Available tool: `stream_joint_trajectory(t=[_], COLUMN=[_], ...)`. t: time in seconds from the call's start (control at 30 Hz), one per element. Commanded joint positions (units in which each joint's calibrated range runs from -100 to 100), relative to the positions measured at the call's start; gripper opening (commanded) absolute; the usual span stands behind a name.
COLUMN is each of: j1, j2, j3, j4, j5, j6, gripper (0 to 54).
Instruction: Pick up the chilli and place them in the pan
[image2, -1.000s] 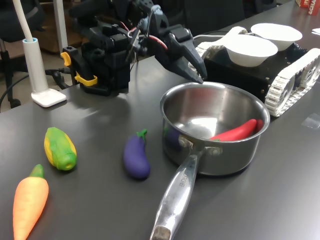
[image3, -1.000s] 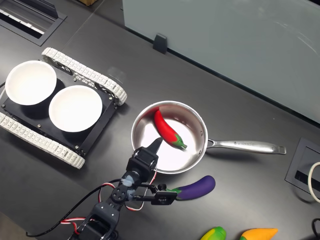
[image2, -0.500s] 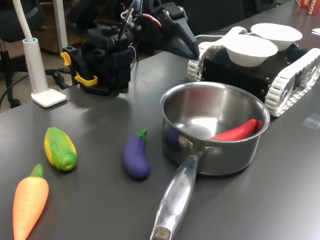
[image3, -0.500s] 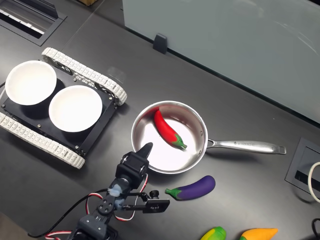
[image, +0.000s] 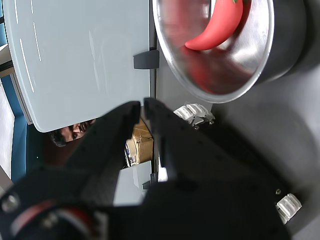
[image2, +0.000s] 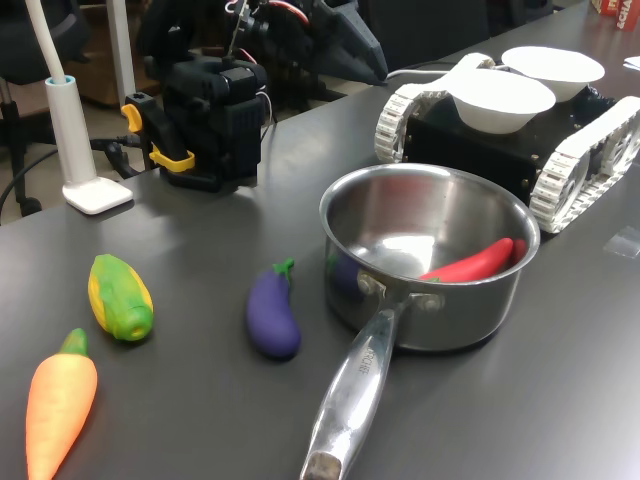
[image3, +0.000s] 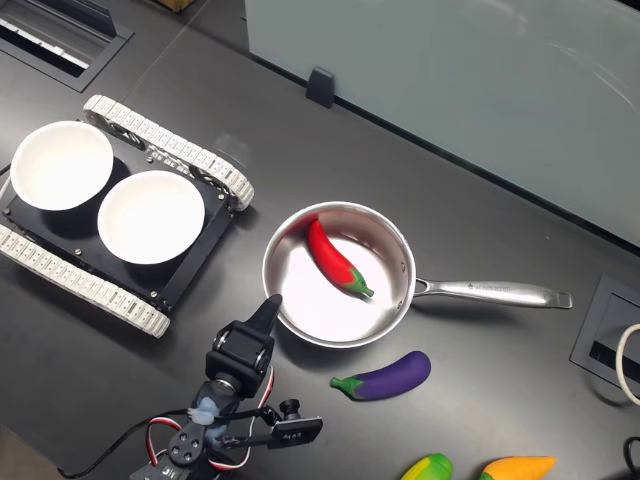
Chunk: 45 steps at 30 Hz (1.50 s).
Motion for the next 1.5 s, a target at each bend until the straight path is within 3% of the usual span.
stream_joint_trajectory(t=[0.0,0.87,1.47], j1=[2.52,4.36,6.08], j2=[-1.00,-1.08,-1.08], j3=[-5.11,-5.47,1.44], j4=[1.19,16.29,18.08], j5=[-0.24,1.32,2.30], j6=[-1.54,-3.97,-5.15], gripper=[0.1,0.1,0.1])
